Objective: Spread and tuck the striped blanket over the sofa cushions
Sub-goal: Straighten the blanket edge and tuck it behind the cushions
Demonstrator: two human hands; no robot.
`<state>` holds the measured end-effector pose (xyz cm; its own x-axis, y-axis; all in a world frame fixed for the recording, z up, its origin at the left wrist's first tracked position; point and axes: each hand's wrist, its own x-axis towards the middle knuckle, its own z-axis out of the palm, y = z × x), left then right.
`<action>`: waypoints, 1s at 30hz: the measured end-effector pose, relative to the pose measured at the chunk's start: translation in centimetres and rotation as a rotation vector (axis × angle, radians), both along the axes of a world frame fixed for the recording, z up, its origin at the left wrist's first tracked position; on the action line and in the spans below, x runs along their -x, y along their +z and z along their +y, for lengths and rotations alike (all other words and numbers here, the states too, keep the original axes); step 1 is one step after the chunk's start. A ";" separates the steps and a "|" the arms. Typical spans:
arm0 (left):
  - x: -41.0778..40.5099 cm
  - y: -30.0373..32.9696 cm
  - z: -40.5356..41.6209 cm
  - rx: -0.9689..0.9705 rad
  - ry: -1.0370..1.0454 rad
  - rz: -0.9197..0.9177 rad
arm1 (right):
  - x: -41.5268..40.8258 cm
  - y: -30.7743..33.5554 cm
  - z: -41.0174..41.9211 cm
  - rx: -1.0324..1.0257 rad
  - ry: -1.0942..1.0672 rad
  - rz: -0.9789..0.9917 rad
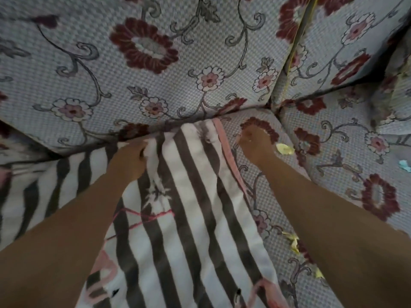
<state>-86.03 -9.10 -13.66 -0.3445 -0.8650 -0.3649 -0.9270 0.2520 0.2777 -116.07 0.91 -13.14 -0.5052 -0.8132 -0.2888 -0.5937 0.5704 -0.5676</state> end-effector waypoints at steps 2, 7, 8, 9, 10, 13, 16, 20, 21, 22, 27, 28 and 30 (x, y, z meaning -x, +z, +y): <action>-1.1 -1.0 -0.7 0.047 0.055 -0.026 | 0.0 -1.1 -0.7 -0.071 0.024 0.022; -2.5 -2.1 -3.0 0.121 0.160 -0.107 | -0.8 -3.2 -3.6 -0.092 -0.055 -0.077; -2.4 -2.4 -3.5 0.122 0.169 -0.112 | -1.1 -3.6 -4.5 -0.084 -0.061 -0.091; -2.1 -2.5 -3.9 0.126 0.170 -0.124 | -1.3 -3.8 -5.0 -0.065 -0.080 -0.100; -1.9 -2.7 -4.4 0.124 0.172 -0.145 | -1.6 -3.8 -5.8 -0.066 -0.103 -0.105; -1.5 -3.1 -5.7 0.105 0.165 -0.210 | -1.7 -3.7 -7.1 -0.048 -0.090 -0.073; -1.4 -3.4 -6.6 0.017 0.095 -0.250 | -1.4 -3.9 -7.8 -0.046 -0.057 -0.283; -0.8 -2.7 -6.7 0.020 0.103 -0.289 | -1.4 -3.4 -7.6 -0.038 -0.096 -0.531; -0.4 -2.3 -6.8 0.113 0.119 -0.255 | -1.2 -3.3 -7.6 -0.068 -0.087 -0.540; 0.2 -1.8 -7.0 0.224 0.136 -0.205 | -1.0 -3.0 -7.9 -0.086 -0.093 -0.552; 2.8 -0.6 -8.7 0.532 0.223 0.093 | 4.3 -2.3 -9.5 0.356 -0.512 -0.331; 3.0 -1.0 -8.7 0.535 0.198 0.088 | 5.0 -2.3 -9.5 0.385 -0.530 -0.314; 3.2 -2.5 -7.9 0.456 0.128 0.050 | 4.8 -3.1 -9.3 0.272 -0.472 -0.302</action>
